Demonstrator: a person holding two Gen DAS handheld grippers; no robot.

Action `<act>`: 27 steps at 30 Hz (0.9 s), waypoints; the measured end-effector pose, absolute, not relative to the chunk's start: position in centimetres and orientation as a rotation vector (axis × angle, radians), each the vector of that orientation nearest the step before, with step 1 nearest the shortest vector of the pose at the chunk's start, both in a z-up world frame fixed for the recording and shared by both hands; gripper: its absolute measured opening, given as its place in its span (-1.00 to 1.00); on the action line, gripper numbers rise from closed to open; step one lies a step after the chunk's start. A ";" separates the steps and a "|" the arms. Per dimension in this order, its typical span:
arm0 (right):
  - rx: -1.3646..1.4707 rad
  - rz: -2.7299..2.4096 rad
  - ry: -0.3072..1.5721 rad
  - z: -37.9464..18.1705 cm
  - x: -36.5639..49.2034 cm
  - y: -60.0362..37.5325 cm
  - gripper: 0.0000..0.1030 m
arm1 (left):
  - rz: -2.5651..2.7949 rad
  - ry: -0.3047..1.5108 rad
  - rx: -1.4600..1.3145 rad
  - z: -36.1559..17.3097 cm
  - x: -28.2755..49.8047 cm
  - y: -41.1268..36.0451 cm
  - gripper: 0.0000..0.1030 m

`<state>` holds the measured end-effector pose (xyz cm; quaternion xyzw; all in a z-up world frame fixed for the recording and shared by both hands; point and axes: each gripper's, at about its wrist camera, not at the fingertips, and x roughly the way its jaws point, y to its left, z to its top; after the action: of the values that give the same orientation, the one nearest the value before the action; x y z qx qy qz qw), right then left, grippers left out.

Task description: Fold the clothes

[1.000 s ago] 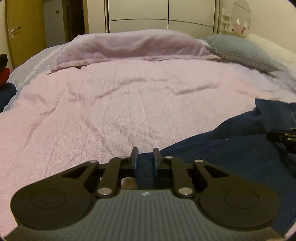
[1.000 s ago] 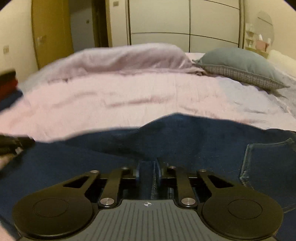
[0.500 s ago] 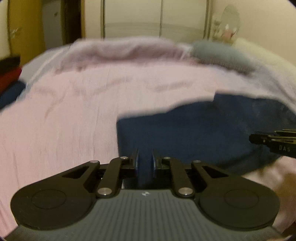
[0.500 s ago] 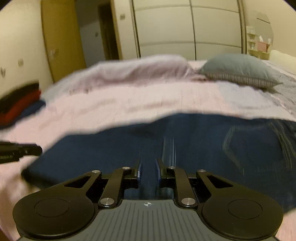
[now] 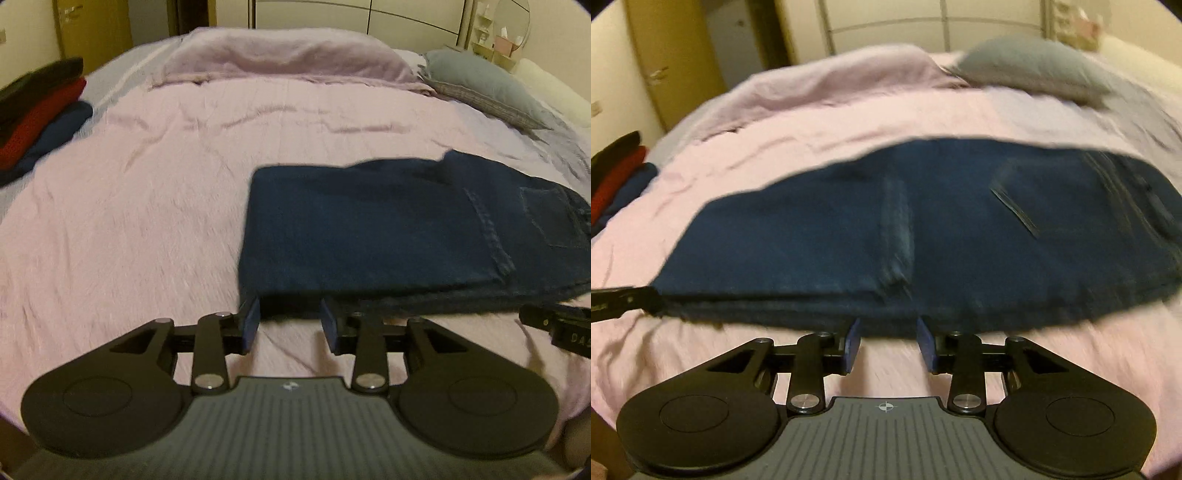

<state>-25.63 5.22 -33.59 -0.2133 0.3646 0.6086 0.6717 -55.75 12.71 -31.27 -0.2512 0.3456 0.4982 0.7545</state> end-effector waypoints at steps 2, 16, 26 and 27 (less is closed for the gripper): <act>-0.469 1.350 0.831 -32.9 -25.2 3.9 -0.20 | 1.084 0.776 -0.537 -31.0 -55.3 11.4 -0.32; -0.404 1.303 0.784 -28.6 -24.5 -3.7 -0.03 | 1.050 0.766 -0.384 -26.8 -53.8 2.6 -0.20; -0.340 1.316 0.748 -26.5 -24.6 -7.9 -0.02 | 1.058 0.736 -0.298 -24.2 -54.5 -2.3 -0.17; -0.338 1.313 0.749 -26.5 -24.5 -8.2 -0.02 | 1.058 0.736 -0.294 -24.1 -54.7 -2.6 -0.17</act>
<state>-24.52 -8.23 -26.49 -0.1525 0.3384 0.5928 0.7147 -54.67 -2.64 -24.15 -0.1365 0.3417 0.4913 0.7895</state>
